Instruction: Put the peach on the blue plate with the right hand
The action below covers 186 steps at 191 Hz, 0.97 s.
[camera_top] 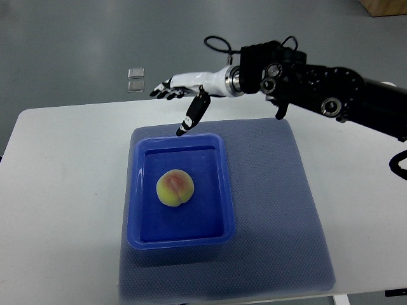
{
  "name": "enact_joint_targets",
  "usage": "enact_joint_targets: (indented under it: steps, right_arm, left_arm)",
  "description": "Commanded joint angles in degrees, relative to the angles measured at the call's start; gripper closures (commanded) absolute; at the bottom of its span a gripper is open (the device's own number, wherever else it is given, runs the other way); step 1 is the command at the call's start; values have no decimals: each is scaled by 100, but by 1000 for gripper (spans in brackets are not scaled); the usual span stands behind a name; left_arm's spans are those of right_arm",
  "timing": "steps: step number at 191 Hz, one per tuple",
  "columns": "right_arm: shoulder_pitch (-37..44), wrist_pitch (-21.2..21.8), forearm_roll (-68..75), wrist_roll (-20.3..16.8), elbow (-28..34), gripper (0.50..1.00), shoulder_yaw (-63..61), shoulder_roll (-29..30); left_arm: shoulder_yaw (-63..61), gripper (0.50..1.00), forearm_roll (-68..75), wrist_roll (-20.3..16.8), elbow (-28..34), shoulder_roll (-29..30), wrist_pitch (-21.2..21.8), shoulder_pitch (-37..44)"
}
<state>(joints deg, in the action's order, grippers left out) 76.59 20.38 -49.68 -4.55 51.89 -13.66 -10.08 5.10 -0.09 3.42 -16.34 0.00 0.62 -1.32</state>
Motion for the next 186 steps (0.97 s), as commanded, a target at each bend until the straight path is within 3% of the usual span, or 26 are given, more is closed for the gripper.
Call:
enact_joint_targets:
  steps: [1,17,18,37,69,90,126,186]
  right_arm:
    - [-627,-69,581,42,-12,568,-1173,-424]
    - [-874,-86,740,51,-39,568,-1570,-530]
    - [-1257,-95,905,60,-73,568,-2162,-617]
    - [-2026,-297,986,227,-144,568,-3231,-609]
    - [-3142,-535,1390,728,-302,568,-4637,-389]
    - [-3660,-535,2251,1272,-557,566,-5112,-21]
    - [-3783,-438,3649,1949,-1409,566,-5147,278]
    - [-3766,-438,4089,2011,-1638,568,-5147,674]
  left_arm:
    - [0,500,0,1,8,0,0,0]
    - [0,500,0,1,-1,0,0,0]
    - [0,500,0,1,8,0,0,0]
    - [0,500,0,1,-1,0,9,0]
    - [-9,500,0,1,-10,0,0,0]
    - [-18,500,0,10,-1,0,0,0]
    - [-18,500,0,10,-1,0,8,0]
    - [-18,500,0,10,-1,0,9,0]
